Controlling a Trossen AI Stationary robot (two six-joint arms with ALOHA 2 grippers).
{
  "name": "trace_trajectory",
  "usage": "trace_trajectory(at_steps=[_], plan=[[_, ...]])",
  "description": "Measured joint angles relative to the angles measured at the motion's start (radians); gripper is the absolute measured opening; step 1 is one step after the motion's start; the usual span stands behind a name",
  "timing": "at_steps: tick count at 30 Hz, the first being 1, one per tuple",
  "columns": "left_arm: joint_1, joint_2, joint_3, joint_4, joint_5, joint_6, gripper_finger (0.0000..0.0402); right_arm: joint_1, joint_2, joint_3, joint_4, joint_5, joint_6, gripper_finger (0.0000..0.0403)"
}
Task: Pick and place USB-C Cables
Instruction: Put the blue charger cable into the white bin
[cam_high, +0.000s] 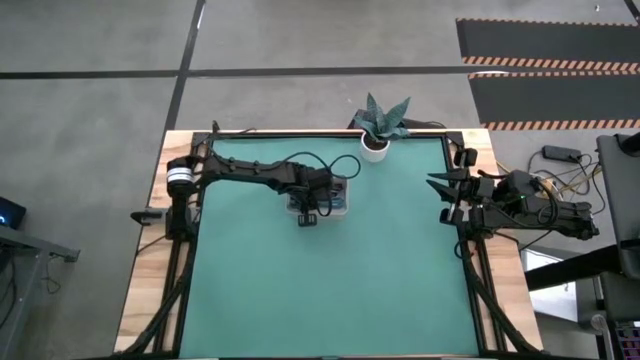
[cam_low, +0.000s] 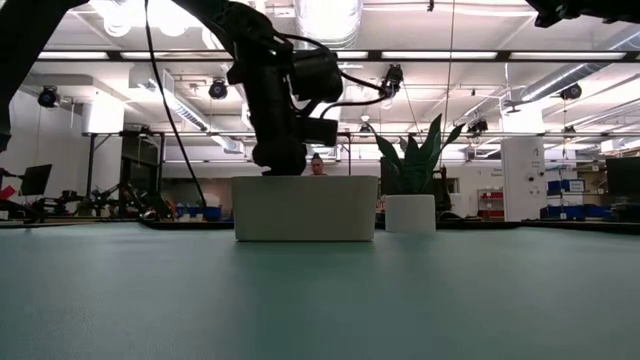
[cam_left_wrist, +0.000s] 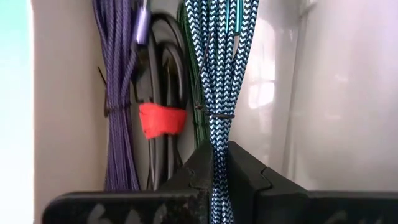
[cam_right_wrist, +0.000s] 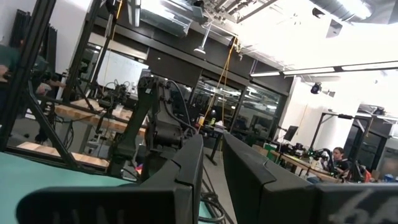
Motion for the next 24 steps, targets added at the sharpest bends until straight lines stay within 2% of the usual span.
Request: trace_trajectory(at_steps=[6,16,24], plan=[[0.000,0.000,-0.016,0.070,0.000,0.000,0.0009,0.000,0.000,0.000,0.000,0.000,0.000,0.0054],[0.005,0.000,-0.046,0.069,0.000,-0.008,0.0012,0.000,0.000,0.000,0.000,0.000,0.000,0.0054],[0.005,0.000,-0.046,0.069,0.000,-0.010,0.0056,0.000,0.000,0.000,0.000,0.000,0.000,0.0054]])
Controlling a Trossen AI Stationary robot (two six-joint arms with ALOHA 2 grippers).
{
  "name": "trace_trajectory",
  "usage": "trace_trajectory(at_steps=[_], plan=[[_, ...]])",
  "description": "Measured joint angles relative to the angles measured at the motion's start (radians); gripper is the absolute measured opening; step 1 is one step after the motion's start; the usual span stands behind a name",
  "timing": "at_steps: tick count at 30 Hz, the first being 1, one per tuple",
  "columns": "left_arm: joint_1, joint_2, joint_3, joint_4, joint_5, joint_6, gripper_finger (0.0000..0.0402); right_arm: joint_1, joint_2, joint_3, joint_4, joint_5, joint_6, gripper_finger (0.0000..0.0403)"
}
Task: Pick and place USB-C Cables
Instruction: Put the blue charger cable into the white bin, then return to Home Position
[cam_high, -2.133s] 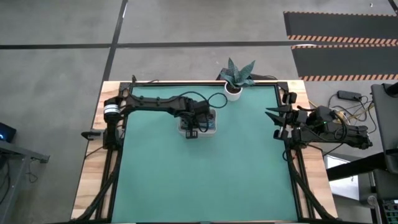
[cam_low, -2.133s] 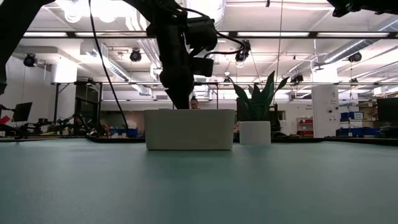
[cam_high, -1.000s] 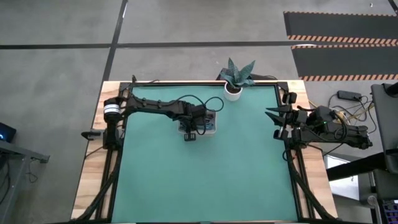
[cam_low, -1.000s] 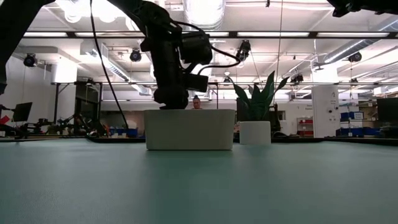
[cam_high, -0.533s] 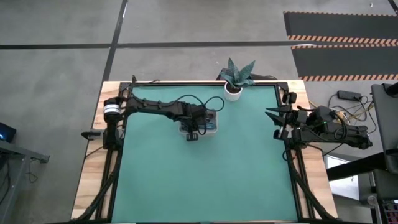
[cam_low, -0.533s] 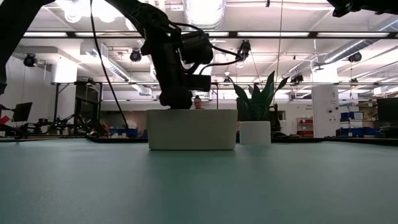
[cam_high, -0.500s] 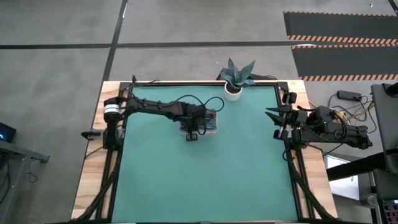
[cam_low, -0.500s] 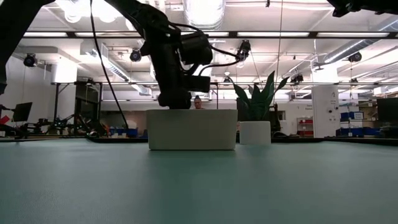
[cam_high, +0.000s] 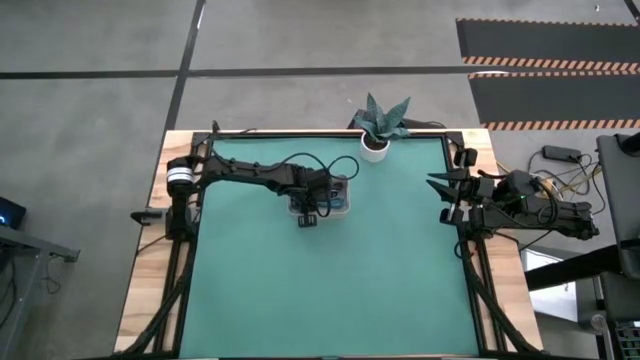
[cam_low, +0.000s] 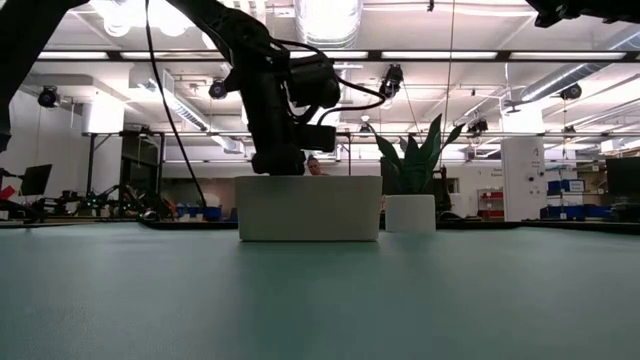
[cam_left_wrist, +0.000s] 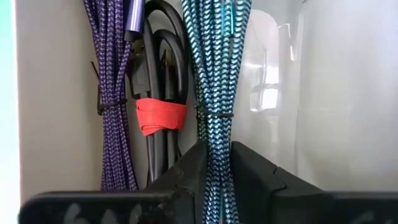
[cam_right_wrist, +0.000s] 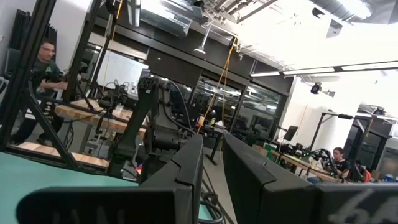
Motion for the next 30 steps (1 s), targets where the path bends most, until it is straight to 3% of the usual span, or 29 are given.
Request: trace_trajectory(at_steps=[15,30], plan=[[0.000,-0.040,0.005,-0.005,0.000,-0.019,0.0066,0.000,0.000,0.000,-0.001,0.000,0.000,0.0054],[-0.005,-0.236,-0.016,-0.014,-0.001,-0.019,0.0067,0.000,0.000,0.000,-0.009,0.000,0.001,0.0054]])
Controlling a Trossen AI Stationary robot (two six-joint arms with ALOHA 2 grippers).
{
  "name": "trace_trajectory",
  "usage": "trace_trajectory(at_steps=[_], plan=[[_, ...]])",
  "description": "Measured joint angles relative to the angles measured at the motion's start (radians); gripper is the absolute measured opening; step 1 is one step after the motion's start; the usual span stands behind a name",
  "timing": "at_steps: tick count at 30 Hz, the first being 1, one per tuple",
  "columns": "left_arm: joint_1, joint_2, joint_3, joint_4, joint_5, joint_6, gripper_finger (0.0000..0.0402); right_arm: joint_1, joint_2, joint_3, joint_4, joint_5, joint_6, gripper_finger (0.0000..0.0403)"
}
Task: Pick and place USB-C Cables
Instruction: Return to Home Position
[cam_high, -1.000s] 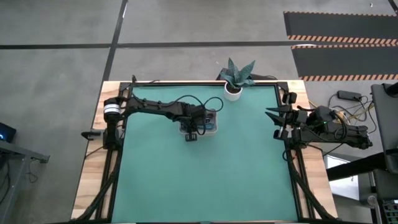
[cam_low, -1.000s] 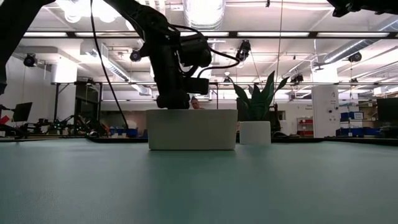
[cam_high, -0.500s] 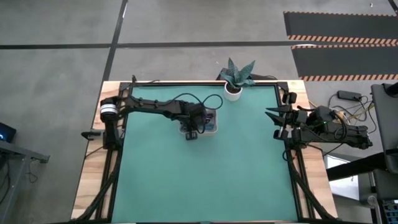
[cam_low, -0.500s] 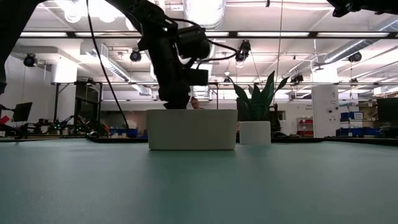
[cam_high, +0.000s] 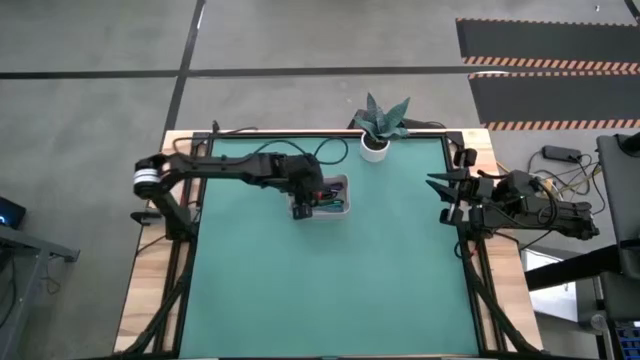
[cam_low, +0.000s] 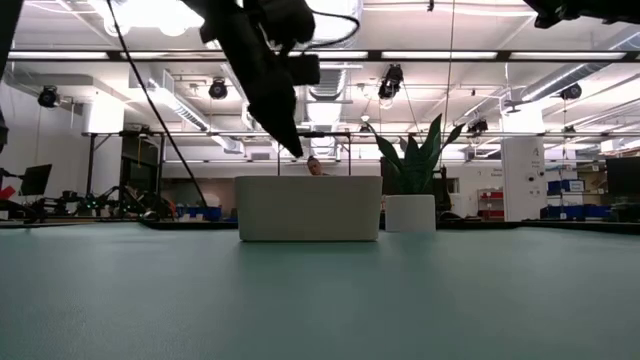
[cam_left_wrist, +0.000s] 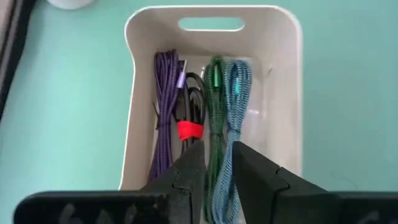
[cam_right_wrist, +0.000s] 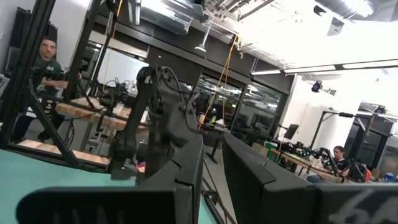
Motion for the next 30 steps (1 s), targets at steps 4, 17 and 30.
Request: trace_trajectory(at_steps=[4,17,30], plan=[[-0.020,-0.081,-0.066,0.060,0.000,0.000,0.0067,0.000,0.000,0.000,-0.004,0.000,0.000,0.0054],[-0.074,-0.511,-0.513,0.379,0.004,-0.077,0.0066,0.000,0.000,0.000,-0.021,0.000,-0.005,0.0054],[-0.082,-0.969,-0.813,0.445,0.013,-0.228,0.0066,0.000,0.000,0.000,-0.029,0.000,-0.008,0.0054]])
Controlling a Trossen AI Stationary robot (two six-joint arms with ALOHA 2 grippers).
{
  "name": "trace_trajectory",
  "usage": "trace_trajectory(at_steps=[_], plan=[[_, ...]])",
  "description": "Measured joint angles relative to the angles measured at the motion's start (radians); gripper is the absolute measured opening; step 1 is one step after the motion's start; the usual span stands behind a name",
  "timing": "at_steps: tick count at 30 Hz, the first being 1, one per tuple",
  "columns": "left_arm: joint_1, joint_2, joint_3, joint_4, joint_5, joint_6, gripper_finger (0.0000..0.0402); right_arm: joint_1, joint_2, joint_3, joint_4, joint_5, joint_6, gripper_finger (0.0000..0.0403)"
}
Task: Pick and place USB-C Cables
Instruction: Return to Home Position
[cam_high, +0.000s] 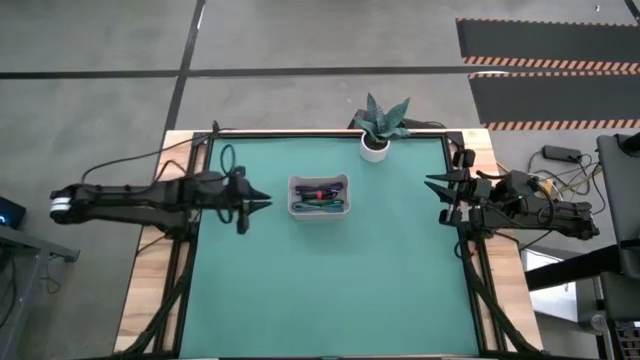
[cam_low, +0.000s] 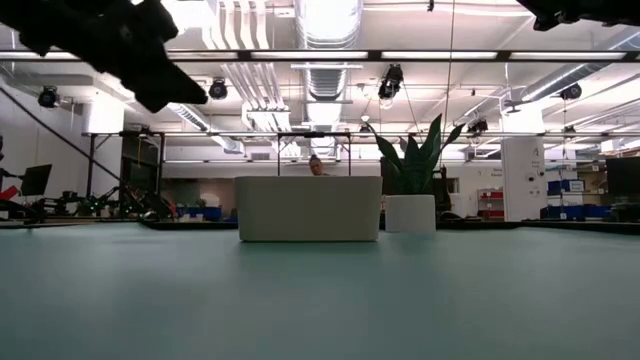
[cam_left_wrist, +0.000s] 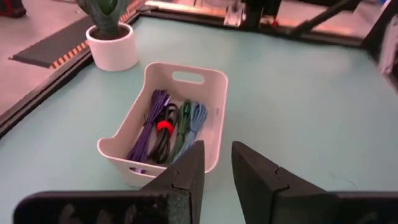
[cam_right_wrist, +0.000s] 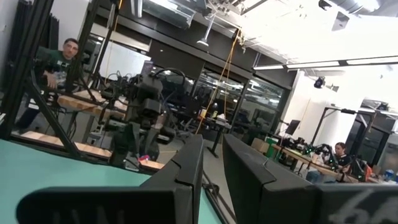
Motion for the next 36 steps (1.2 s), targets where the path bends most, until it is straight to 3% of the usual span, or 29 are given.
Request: trace_trajectory(at_steps=[10,17,21,25,32,36], plan=[[-0.058,-0.226,-0.187,0.074,0.032,-0.138,0.0063,0.000,0.000,0.000,-0.011,0.000,-0.004,0.0054],[-0.237,-0.232,-0.303,0.396,0.039,-0.111,0.0010,0.000,0.000,0.000,-0.011,0.000,-0.008,0.0054],[-0.310,-0.233,-0.311,0.394,-0.013,-0.072,0.0004,0.000,0.000,0.000,-0.013,0.000,-0.009,0.0054],[-0.313,-0.266,-0.305,0.380,-0.018,0.017,0.0005,0.000,0.000,0.000,-0.014,0.000,-0.009,0.0054],[-0.313,-0.413,-0.304,0.204,-0.023,0.053,0.0005,0.000,0.000,0.000,-0.014,0.000,-0.002,0.0054],[-0.312,-0.497,-0.314,0.182,-0.106,0.103,0.0005,0.000,0.000,0.000,-0.014,0.000,-0.006,0.0054]])
